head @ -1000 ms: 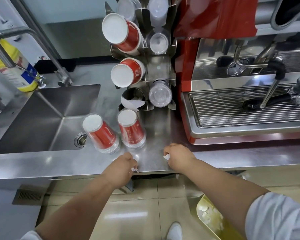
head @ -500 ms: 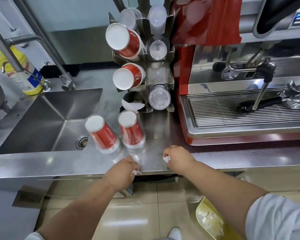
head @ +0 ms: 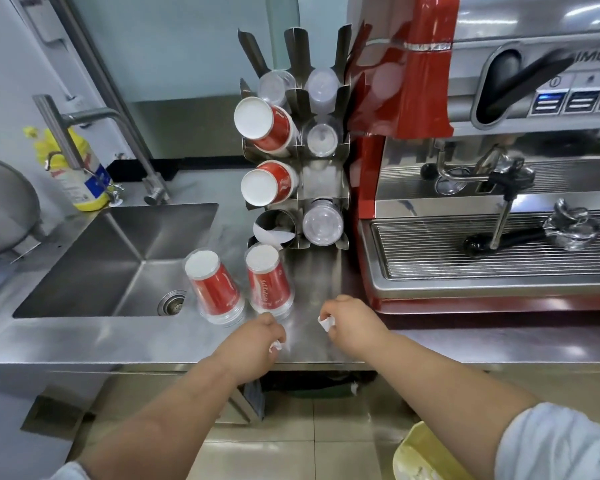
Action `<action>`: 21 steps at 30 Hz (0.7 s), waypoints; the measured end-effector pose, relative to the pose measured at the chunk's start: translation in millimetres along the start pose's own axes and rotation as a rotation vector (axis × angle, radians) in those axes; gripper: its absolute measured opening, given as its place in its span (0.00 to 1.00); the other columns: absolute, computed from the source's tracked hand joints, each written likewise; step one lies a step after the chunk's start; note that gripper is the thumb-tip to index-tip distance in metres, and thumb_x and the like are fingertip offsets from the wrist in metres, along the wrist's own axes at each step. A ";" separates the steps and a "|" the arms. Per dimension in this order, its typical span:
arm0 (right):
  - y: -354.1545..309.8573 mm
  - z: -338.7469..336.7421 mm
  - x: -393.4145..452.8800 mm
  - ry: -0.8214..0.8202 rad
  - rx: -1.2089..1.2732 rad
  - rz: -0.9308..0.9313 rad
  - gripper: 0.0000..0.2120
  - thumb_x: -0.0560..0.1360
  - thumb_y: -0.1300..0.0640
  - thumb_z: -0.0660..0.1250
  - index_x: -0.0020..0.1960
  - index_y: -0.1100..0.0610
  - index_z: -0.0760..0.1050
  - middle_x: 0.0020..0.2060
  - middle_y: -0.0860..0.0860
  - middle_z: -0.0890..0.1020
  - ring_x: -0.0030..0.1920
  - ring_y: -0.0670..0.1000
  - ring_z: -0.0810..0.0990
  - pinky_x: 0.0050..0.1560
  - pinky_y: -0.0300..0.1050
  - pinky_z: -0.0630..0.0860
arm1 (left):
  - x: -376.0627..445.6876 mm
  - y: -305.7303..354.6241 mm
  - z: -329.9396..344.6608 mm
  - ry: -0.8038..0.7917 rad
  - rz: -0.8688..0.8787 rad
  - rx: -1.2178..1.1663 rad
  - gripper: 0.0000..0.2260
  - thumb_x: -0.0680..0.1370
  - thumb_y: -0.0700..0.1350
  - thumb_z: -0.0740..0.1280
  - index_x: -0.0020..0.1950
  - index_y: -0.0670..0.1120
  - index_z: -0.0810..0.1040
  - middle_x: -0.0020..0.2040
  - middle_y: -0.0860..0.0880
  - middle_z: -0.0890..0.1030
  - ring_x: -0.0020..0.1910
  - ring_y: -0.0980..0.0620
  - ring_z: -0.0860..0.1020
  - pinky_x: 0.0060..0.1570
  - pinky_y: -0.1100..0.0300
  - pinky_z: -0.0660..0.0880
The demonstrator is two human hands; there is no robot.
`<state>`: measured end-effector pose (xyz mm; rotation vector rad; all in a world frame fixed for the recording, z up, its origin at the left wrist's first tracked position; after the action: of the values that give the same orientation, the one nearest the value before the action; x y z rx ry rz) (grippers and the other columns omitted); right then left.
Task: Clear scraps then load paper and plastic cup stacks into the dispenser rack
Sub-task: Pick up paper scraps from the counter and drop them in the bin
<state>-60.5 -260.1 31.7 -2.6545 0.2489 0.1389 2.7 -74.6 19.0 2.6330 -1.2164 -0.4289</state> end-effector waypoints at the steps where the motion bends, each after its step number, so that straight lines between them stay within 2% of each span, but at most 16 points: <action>1: -2.1 -2.5 0.0 0.005 -0.002 -0.008 0.14 0.72 0.63 0.63 0.55 0.53 0.79 0.54 0.53 0.78 0.54 0.55 0.77 0.51 0.42 0.72 | 0.3 1.8 -2.8 0.007 0.002 0.003 0.10 0.76 0.43 0.64 0.56 0.50 0.79 0.56 0.51 0.73 0.53 0.49 0.76 0.52 0.62 0.71; 5: -10.3 -12.7 -0.5 0.011 0.001 -0.031 0.15 0.73 0.63 0.64 0.56 0.52 0.78 0.56 0.53 0.77 0.56 0.55 0.77 0.55 0.44 0.74 | 1.8 9.2 -13.7 0.033 0.007 0.010 0.10 0.76 0.43 0.64 0.57 0.49 0.79 0.57 0.50 0.73 0.53 0.48 0.76 0.53 0.59 0.72; 9: -16.6 -25.8 -2.2 0.062 0.004 -0.048 0.14 0.73 0.63 0.64 0.57 0.51 0.78 0.55 0.51 0.77 0.56 0.54 0.77 0.50 0.41 0.72 | 3.5 16.9 -29.1 0.069 0.010 0.031 0.11 0.77 0.44 0.64 0.58 0.50 0.78 0.58 0.50 0.73 0.54 0.49 0.76 0.54 0.57 0.73; 11: -19.5 -31.9 -3.3 0.076 0.008 -0.057 0.14 0.73 0.62 0.64 0.57 0.51 0.78 0.56 0.51 0.77 0.56 0.54 0.77 0.52 0.43 0.74 | 4.8 19.2 -36.8 0.092 0.013 0.033 0.11 0.77 0.44 0.64 0.58 0.50 0.79 0.59 0.51 0.73 0.54 0.49 0.76 0.54 0.56 0.74; 14: -24.6 -40.3 -6.6 0.100 0.002 -0.062 0.14 0.74 0.62 0.64 0.57 0.51 0.78 0.55 0.52 0.77 0.56 0.54 0.76 0.55 0.46 0.75 | 4.5 22.3 -45.3 0.115 0.027 0.021 0.10 0.77 0.45 0.64 0.57 0.50 0.79 0.58 0.51 0.73 0.54 0.51 0.76 0.54 0.58 0.73; 21: -38.0 -55.2 -12.2 0.178 0.027 -0.056 0.13 0.73 0.60 0.65 0.56 0.51 0.78 0.54 0.51 0.78 0.55 0.53 0.77 0.55 0.44 0.73 | 0.6 18.3 -61.6 0.147 0.138 0.008 0.10 0.77 0.45 0.64 0.57 0.51 0.79 0.57 0.52 0.73 0.54 0.52 0.75 0.54 0.59 0.72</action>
<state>-61.8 -250.4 99.1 -2.6455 0.2325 -0.1190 11.5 -82.7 82.1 2.5162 -1.3419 -0.2029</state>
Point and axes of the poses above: each hand's wrist, its own x-axis towards the middle knuckle, its own z-axis out of the palm, y = z × x, the point moved 4 cm from there along x, towards the middle knuckle
